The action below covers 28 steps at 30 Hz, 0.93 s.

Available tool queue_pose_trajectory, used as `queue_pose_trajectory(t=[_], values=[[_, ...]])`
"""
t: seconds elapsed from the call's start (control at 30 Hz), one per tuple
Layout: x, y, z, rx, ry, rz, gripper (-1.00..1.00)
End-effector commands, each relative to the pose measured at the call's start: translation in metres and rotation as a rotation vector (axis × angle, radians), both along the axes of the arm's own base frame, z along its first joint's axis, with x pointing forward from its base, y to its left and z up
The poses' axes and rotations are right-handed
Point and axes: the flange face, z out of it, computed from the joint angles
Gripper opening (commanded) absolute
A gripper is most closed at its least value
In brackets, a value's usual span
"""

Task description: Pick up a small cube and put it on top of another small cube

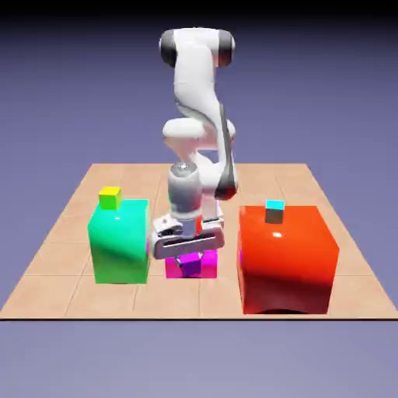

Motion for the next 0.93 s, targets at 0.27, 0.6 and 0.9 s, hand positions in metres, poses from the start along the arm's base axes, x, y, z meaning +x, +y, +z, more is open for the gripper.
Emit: queue_pose_trajectory(t=[0.27,0.6,0.9], values=[[-0.052,-0.116,0.132,-0.077,-0.005,-0.48,-1.0],[-0.161,-0.19,0.2,-0.025,-0.027,-1.05,-1.0],[-0.159,-0.192,0.16,-0.025,-0.026,-1.05,1.0]])
